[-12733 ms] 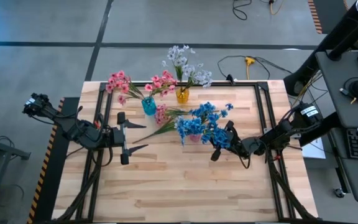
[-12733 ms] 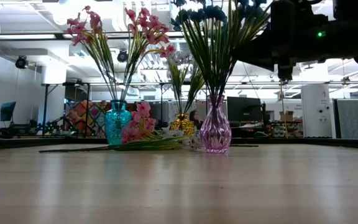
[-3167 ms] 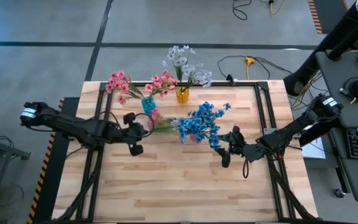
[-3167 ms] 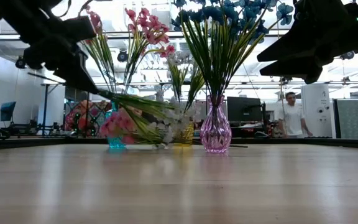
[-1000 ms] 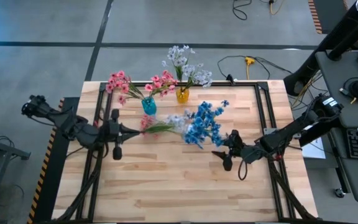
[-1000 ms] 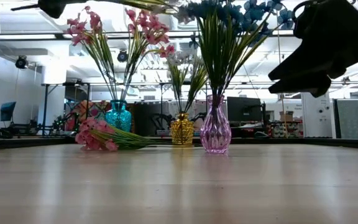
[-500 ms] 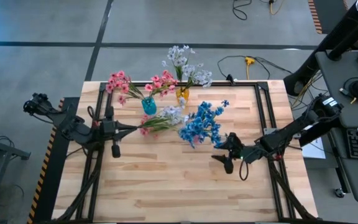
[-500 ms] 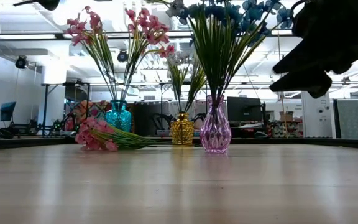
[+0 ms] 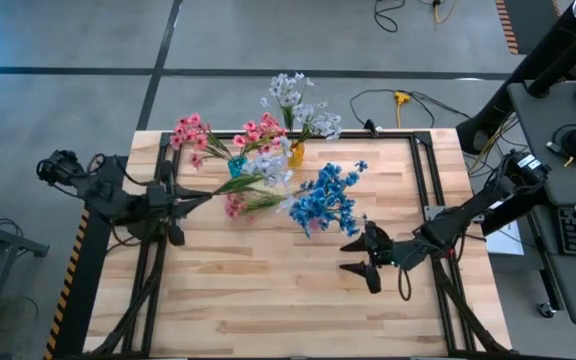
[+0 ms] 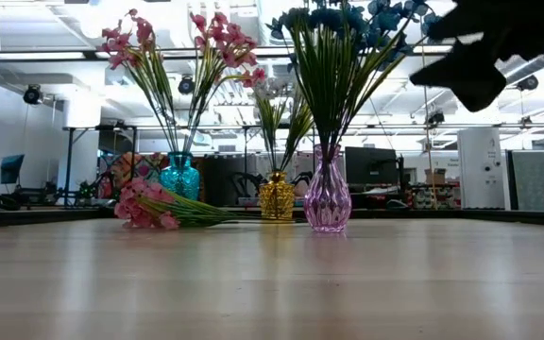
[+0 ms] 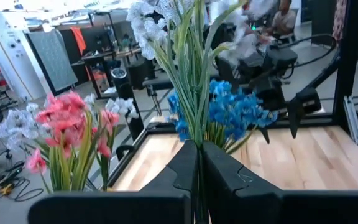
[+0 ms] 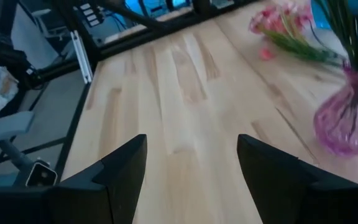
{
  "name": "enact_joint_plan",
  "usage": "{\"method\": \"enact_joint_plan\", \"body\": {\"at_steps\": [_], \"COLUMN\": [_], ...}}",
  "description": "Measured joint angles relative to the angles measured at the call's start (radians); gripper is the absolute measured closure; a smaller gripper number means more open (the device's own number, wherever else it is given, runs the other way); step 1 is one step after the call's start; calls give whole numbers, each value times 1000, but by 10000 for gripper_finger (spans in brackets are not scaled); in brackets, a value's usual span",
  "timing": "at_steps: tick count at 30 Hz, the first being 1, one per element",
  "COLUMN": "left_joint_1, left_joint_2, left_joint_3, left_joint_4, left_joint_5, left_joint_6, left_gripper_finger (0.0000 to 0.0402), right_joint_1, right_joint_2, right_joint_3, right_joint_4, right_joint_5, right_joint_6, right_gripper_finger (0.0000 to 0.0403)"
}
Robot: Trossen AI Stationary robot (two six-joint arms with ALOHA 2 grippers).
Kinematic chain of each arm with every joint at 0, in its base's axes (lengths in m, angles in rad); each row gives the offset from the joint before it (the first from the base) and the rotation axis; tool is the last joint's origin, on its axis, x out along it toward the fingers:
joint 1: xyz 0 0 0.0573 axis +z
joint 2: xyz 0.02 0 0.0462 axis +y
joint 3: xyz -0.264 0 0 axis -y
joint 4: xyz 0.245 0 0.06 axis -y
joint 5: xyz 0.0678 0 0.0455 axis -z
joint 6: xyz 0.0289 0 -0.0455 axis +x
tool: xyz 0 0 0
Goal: Sort flowers into vase by color
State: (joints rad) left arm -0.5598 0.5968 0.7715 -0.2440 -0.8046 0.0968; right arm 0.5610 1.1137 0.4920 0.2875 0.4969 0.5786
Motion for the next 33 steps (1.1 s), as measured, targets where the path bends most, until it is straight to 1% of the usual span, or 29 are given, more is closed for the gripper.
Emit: {"method": "enact_joint_plan", "body": {"at_steps": [2,3,6,9,11,13,16,18,21,25,27,30,33], "left_joint_1": [0,0,0,0,0,0,0,0,1,1,0,0,0], "left_joint_2": [1,1,9,20,32,47,77,106,169,265,316,401,483], "left_joint_3": [9,9,-6,-23,-41,-64,-106,-143,-204,-259,-268,-269,-235], "left_joint_4": [18,40,181,295,367,442,555,671,856,1062,1144,1236,1266], "left_joint_5": [14,41,188,328,405,457,476,475,476,475,475,475,475], "left_joint_6": [16,39,133,196,229,262,290,310,347,376,388,397,403], "left_gripper_finger": [401,401,401,401,401,401,401,401,401,401,401,401,401], "right_joint_1": [0,0,0,24,55,90,138,158,166,165,165,163,158], "right_joint_2": [0,0,0,0,0,0,0,2,18,56,83,136,194], "right_joint_3": [17,27,56,81,101,121,149,165,198,267,318,402,490], "right_joint_4": [0,0,21,57,59,59,65,103,207,249,251,244,242], "right_joint_5": [0,0,1,4,2,2,2,0,1,5,49,157,233], "right_joint_6": [-33,-59,-160,-267,-309,-328,-360,-414,-557,-739,-816,-919,-1009], "right_gripper_finger": [161,161,161,161,161,161,161,161,161,161,161,161,161]}}
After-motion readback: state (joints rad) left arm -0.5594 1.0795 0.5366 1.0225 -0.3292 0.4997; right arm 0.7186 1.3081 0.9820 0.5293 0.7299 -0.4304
